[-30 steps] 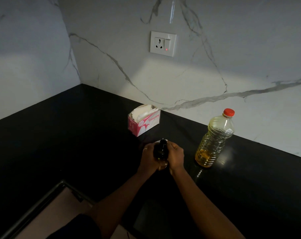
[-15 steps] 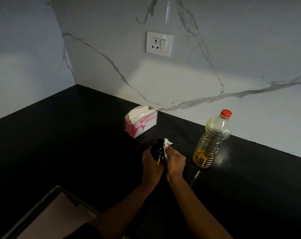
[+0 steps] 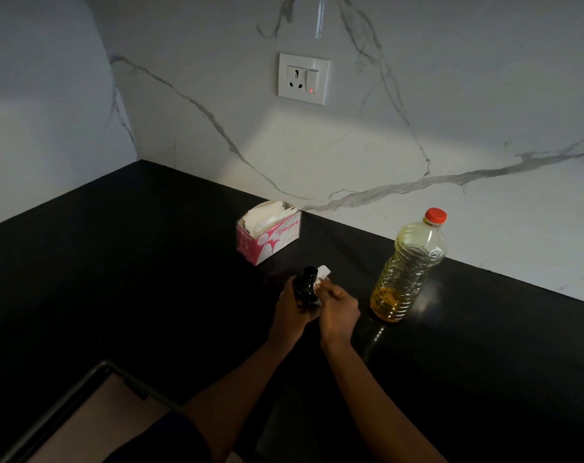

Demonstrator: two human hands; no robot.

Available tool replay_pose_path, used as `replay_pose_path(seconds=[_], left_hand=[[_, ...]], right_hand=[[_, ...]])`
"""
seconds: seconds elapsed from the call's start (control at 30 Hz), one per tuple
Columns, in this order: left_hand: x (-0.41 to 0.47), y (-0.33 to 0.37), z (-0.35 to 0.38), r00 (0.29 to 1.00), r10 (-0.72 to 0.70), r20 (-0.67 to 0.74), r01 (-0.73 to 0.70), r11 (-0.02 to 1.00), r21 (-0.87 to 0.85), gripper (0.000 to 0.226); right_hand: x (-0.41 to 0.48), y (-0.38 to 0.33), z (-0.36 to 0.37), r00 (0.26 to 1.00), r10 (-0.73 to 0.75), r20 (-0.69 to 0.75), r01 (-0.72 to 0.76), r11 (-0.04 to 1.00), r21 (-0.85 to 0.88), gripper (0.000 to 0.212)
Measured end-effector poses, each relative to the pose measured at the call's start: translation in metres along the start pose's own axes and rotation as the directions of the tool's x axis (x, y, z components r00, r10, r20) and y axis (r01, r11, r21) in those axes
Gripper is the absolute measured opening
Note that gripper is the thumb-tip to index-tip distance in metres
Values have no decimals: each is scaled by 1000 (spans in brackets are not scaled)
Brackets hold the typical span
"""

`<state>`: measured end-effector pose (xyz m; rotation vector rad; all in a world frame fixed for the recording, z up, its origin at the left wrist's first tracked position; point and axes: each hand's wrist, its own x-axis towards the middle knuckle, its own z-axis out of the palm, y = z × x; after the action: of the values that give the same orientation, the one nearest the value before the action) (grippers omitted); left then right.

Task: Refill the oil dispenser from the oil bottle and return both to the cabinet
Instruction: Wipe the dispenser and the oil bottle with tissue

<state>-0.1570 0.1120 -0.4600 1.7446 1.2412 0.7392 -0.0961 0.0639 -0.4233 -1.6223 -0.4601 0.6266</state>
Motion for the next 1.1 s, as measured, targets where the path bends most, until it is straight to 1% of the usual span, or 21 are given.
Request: replay_pose_path(seconds=[0.03, 0.1, 0.13, 0.17, 0.23, 0.33, 0.4, 0.47, 0.53, 0.6, 0.63, 0.67, 0.7, 0.77, 0.8, 0.87, 0.9, 0.93, 1.0, 1.03, 1.1], left_hand=[[0, 2, 1, 999, 6, -45, -7, 1000, -15, 51], [-4, 4, 3, 994, -34, -101, 26, 997, -79, 29], [-7, 3, 4, 992, -46, -119, 35, 995, -93, 23], [-8, -1, 7, 991, -41, -130, 28, 994, -102, 22], [-12, -5, 10, 992, -24, -121, 10, 993, -113, 33], [-18, -6, 8, 997, -17, -72, 6, 987, -160, 43], [-15, -8, 4, 996, 11, -87, -19, 995, -97, 50], [-7, -8, -2, 998, -10, -57, 3, 993, -116, 63], [7, -8, -9, 998, -56, 32, 60, 989, -133, 84], [17, -8, -14, 984, -52, 170, 64, 996, -63, 102], [20, -7, -16, 970, -45, 241, 55, 998, -36, 102], [22, -8, -16, 956, -38, 290, 46, 999, -20, 98], [23, -8, -16, 950, -39, 310, 44, 999, -10, 91], [23, -10, -14, 960, -48, 277, 53, 999, -10, 82], [21, -10, -12, 968, -42, 249, 43, 999, 1, 79], [18, -10, -9, 980, -31, 199, 22, 999, 49, 75], [17, -10, -8, 983, -34, 180, 25, 998, 56, 73], [15, -9, -7, 986, -30, 164, 22, 999, 46, 73], [9, -5, -5, 992, -19, 128, 14, 999, 39, 73], [6, -3, -4, 994, -30, 104, 26, 999, 34, 72], [2, -2, 0, 999, -21, 47, 20, 1000, 23, 61]], right_hand=[[-7, 4, 2, 1000, -27, -14, 26, 999, -22, 23], [-21, 12, 7, 996, -68, -57, 65, 996, -65, 21], [-25, 16, 10, 994, -74, -81, 70, 996, -63, 20], [-28, 17, 12, 992, -68, -107, 64, 997, -43, 19], [-28, 17, 15, 989, -31, -147, 37, 999, 37, 19], [-19, 9, 10, 988, 60, -145, -31, 980, 195, 16], [-11, 3, 3, 987, 92, -128, -60, 969, 238, 16], [-4, -2, -2, 989, 88, -115, -57, 967, 248, 15], [0, -3, -6, 992, 66, -110, -40, 975, 219, 15], [-2, -4, -8, 995, 43, -94, -26, 984, 175, 15], [-4, -5, -9, 996, 31, -81, -17, 987, 159, 16], [-6, -3, -11, 998, 12, -68, -2, 990, 142, 18], [-9, -2, -12, 998, -4, -56, 11, 991, 132, 21], [-12, 2, -13, 996, -58, -63, 63, 995, 76, 23], [-11, 6, -13, 993, -88, -77, 89, 996, 20, 22], [-11, 7, -11, 985, -132, -108, 124, 990, -74, 14], [-11, 7, -9, 984, -140, -112, 130, 988, -88, 6], [-10, 6, -8, 984, -145, -102, 135, 986, -98, 6], [-7, 5, -4, 988, -145, -57, 137, 983, -119, 22], [-6, 3, -2, 989, -145, -35, 139, 981, -132, 24], [0, 0, 2, 991, -137, -8, 134, 979, -153, 27]])
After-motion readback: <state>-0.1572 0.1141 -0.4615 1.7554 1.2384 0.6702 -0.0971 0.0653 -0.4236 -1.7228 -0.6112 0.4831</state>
